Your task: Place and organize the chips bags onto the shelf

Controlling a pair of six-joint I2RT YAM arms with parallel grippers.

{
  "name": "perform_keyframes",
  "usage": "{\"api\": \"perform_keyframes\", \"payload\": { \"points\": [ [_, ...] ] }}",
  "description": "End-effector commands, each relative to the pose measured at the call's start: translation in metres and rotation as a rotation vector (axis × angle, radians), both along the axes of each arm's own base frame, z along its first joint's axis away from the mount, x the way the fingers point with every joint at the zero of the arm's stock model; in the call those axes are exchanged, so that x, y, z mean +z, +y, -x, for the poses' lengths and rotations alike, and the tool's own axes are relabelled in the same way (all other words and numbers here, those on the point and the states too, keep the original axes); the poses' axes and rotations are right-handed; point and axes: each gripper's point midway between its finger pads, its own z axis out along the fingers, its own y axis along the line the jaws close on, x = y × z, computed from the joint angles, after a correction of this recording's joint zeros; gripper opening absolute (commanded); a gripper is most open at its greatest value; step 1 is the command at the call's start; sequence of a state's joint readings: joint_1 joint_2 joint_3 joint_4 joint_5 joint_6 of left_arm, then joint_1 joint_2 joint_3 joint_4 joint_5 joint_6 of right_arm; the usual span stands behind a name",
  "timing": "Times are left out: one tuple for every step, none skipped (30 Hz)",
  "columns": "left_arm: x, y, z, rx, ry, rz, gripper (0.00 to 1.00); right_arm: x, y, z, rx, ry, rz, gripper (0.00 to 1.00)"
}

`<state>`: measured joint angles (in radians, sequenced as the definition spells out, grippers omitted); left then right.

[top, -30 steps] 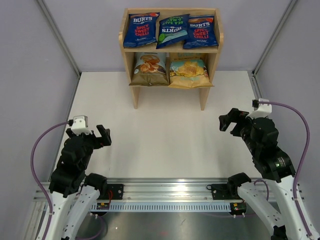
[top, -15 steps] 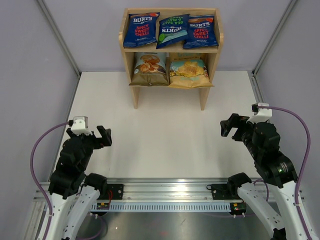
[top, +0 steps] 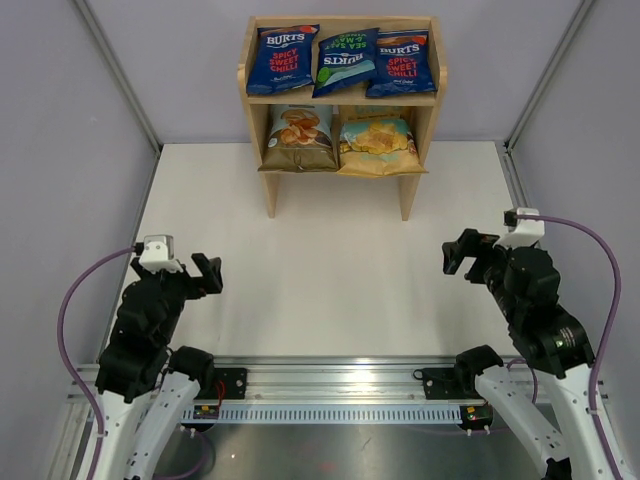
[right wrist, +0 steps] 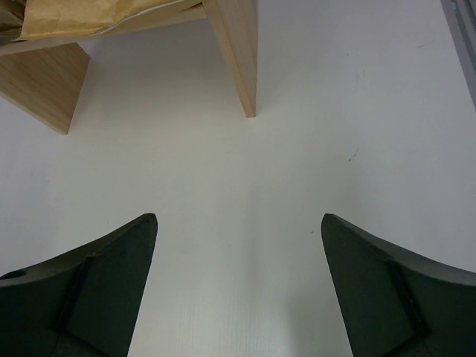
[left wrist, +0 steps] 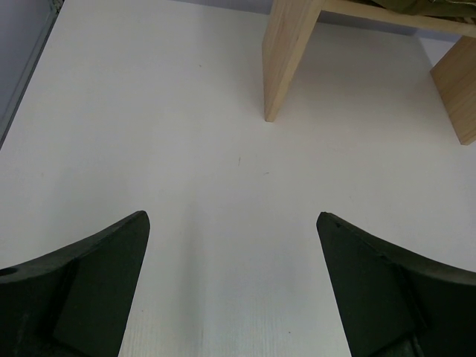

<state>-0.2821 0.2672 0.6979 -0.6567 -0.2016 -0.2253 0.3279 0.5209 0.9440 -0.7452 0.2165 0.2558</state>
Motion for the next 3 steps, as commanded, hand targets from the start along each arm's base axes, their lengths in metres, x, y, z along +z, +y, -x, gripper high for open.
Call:
{"api": "perform_keyframes", "payload": {
  "points": [
    [0.0109, -0.0019, -0.0019, -0.014, -0.047, 0.002, 0.99, 0.0036, -0.0017, -0.0060, -0.020, -0.024, -0.001, 1.00],
    [0.0119, -0.0013, -0.0017, -0.011, -0.050, 0.002, 0.99, 0.0032, -0.0023, -0.0059, -0.023, -0.023, -0.002, 1.00],
    [0.0124, -0.0012, -0.0013, -0.011, -0.053, 0.003, 0.99, 0.0033, -0.0023, -0.0064, -0.022, -0.020, 0.002, 1.00]
  ]
}}
